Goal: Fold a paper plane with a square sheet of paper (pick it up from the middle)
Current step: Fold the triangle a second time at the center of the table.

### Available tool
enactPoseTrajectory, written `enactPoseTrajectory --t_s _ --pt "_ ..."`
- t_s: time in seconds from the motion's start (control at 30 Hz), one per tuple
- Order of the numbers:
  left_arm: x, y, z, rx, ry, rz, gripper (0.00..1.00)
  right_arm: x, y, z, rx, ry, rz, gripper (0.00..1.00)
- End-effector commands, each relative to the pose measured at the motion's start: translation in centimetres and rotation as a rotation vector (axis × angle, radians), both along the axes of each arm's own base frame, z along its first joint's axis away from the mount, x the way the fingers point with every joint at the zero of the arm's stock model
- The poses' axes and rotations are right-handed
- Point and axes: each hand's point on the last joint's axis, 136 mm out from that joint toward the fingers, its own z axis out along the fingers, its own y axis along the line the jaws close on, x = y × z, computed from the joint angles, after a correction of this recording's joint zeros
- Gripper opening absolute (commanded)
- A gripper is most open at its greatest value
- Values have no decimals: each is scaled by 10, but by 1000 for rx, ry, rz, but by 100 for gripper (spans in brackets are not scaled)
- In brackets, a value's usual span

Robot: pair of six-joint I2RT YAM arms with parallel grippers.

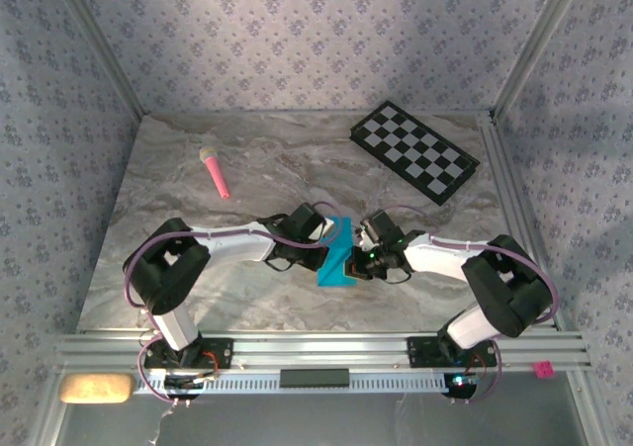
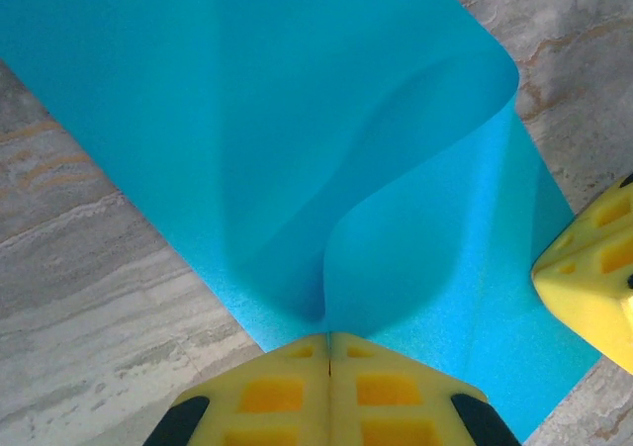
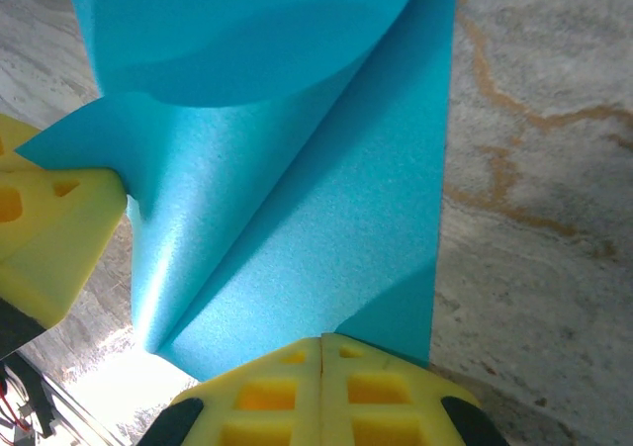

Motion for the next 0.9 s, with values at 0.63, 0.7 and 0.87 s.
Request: enactPoseTrajectory --t_s 0.63,0.7,0.87 --pt "5 5 -2 28 -13 14 2 -6 -15 -15 -89 38 -8 2" --pt "5 6 -3 30 -12 17 2 -6 -15 -15 -89 38 -8 2" --pt "4 6 -7 31 -4 14 2 -4 -14 -14 -82 34 -10 2"
